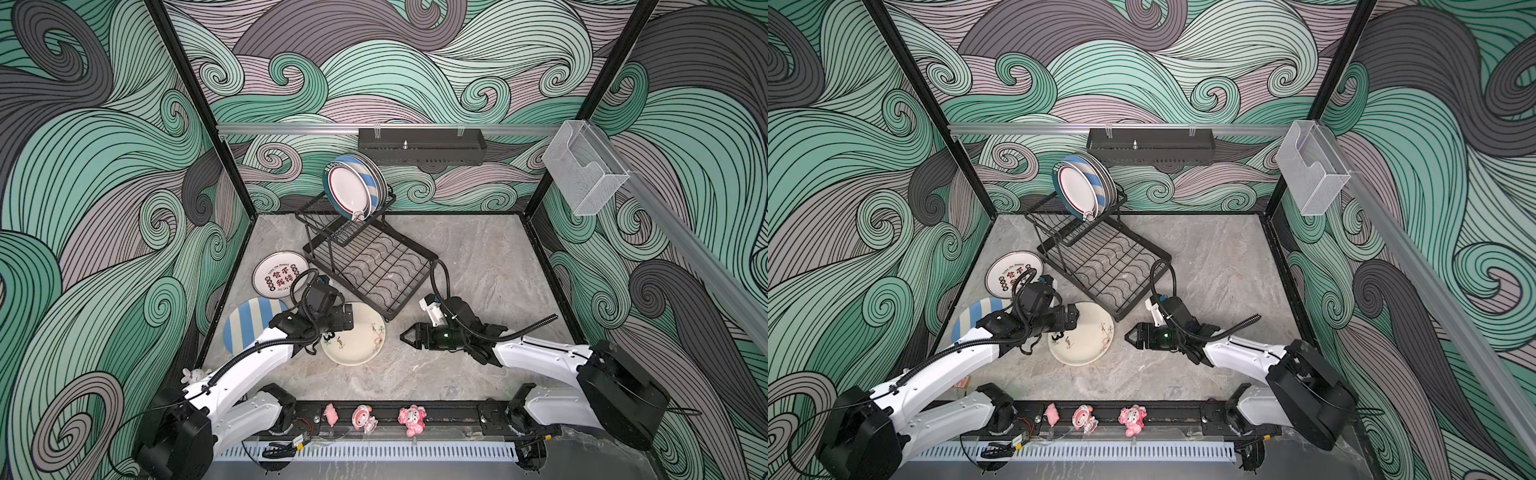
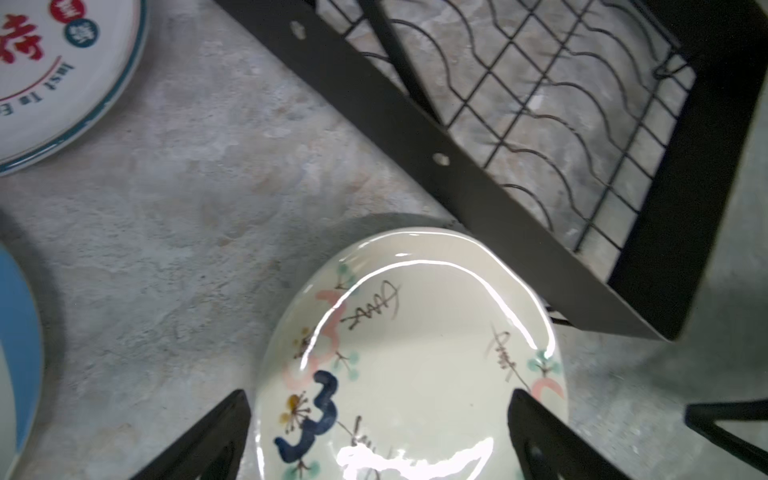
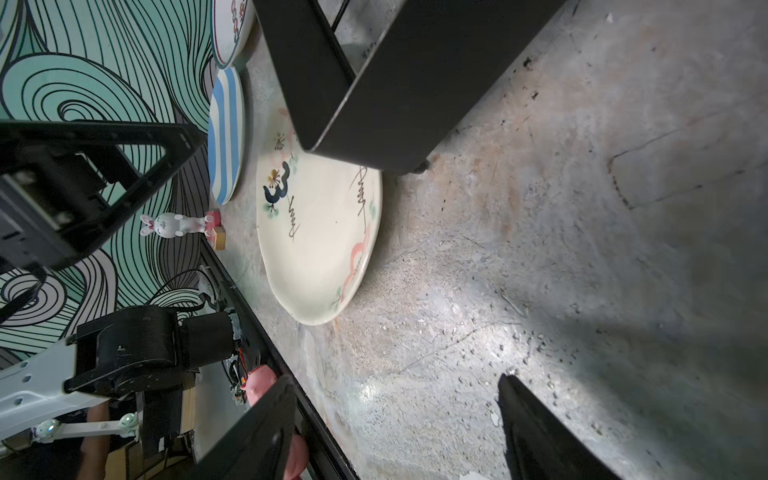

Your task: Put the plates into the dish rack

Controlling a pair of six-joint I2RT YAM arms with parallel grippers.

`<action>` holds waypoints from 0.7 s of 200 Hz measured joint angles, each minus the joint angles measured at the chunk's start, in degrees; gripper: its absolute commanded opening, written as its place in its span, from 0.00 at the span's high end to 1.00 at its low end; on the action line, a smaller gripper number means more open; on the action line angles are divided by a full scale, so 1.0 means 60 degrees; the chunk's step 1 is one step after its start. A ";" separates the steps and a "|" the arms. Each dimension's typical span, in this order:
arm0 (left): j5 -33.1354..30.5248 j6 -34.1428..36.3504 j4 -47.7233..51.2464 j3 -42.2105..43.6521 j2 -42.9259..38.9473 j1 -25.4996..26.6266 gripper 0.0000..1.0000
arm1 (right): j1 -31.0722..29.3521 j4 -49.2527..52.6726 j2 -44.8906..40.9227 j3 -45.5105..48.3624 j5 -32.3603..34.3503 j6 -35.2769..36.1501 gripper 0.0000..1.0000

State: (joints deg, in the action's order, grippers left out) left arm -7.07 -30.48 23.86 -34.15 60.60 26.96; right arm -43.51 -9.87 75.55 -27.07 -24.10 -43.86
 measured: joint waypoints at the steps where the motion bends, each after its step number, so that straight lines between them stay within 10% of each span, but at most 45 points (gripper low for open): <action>1: 0.0004 0.0004 -0.0011 0.0011 0.0011 -0.0025 0.01 | 0.0000 -0.0004 0.0015 -0.0011 -0.0004 0.0000 0.22; 140: 0.2167 0.1024 -0.0801 -0.0237 0.2342 -0.1392 0.01 | -0.0073 0.0761 0.1322 -0.1392 -0.0164 0.0831 0.16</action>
State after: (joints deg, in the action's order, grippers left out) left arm 5.93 -24.34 19.05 -35.57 74.65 18.61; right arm -43.94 -5.30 83.48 -35.42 -25.08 -38.87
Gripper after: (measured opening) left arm 0.986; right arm 0.836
